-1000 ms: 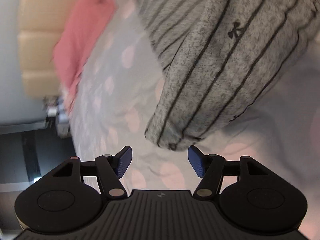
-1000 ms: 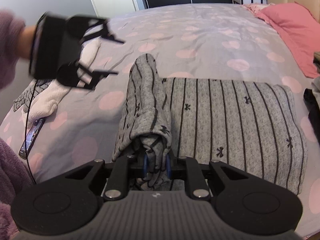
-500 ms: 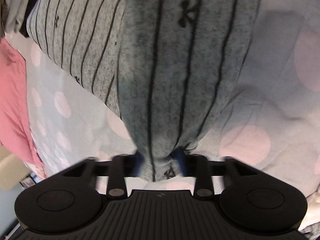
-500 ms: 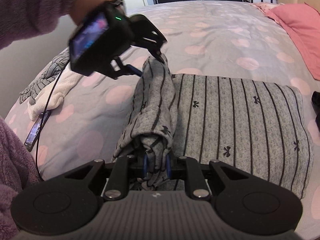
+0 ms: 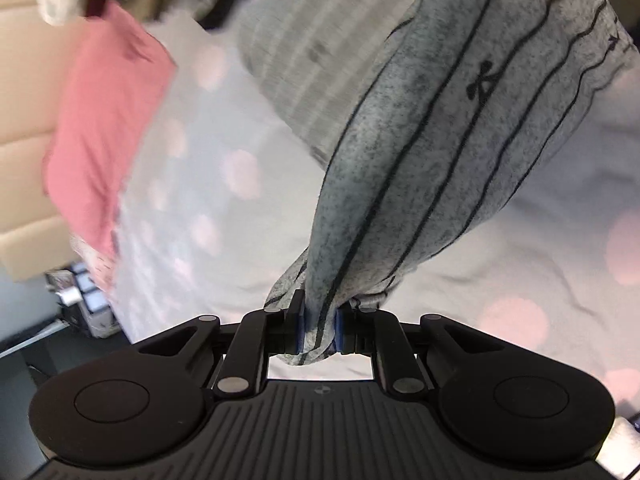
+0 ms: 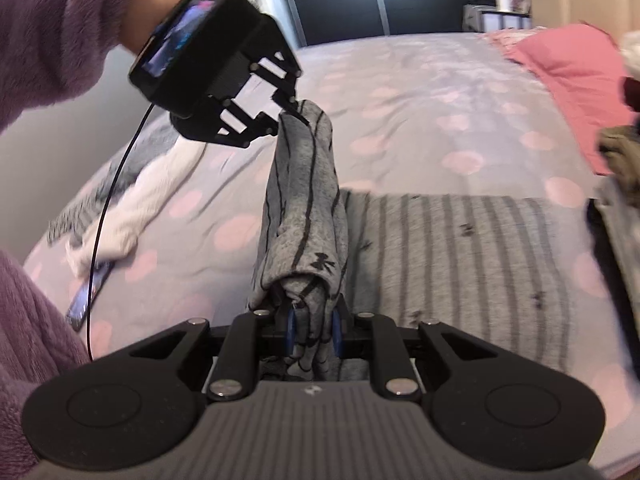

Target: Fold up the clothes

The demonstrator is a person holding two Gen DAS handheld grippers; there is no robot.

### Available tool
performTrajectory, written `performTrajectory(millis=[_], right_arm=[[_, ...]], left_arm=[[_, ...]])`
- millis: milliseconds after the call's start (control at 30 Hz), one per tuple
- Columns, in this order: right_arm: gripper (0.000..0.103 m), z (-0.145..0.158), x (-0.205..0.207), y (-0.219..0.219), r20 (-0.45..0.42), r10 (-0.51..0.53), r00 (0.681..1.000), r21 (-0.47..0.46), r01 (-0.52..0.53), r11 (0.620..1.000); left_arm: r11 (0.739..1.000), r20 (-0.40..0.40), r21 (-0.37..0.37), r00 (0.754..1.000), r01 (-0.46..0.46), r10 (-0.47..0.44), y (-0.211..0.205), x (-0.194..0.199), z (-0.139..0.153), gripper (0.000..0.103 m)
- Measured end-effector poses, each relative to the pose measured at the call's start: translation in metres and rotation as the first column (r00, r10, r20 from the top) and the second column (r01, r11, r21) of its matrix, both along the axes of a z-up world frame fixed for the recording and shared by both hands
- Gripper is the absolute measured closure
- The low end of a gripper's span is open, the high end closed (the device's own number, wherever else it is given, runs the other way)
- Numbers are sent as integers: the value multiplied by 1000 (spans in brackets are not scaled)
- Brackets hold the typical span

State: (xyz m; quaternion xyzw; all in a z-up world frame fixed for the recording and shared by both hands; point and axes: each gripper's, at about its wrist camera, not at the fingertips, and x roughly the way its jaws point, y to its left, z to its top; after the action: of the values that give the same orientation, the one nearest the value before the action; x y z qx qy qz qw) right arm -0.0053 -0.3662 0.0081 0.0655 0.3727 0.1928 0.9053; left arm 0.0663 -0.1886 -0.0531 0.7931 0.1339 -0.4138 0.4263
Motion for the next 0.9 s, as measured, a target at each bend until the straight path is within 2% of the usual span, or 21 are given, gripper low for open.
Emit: performTrajectory(millis=[133,300,567,667,800,900], right_arm=[[84,-3,-5,-29,-21,-86,996,-2,86,996],[84,-13,-9,-62,-66,-185,980,-27,184,983],[84,-28,-16,-114,-131,-342,930,-76,334,939],[84,-38,-12,-122,-159,-375,913,-111,361,926],[82,-50,-4,-123,-196,-382,903,-158,356,921],[73,-52,-1,-120,-197,-404,893,-213,363,907]], left_arm=[[997,21,-63,999,33,-31,-53,2,18,92],[991,27,-77,993,113,-111,-128,11,14,92],[988,-49,-121,994,95,-101,-181,42,-23,92],[987,-77,-137,992,87,-98,-201,53,-37,91],[983,-112,-177,991,53,-73,-217,80,-52,85],[974,-123,-226,991,17,-46,-207,93,-46,74]])
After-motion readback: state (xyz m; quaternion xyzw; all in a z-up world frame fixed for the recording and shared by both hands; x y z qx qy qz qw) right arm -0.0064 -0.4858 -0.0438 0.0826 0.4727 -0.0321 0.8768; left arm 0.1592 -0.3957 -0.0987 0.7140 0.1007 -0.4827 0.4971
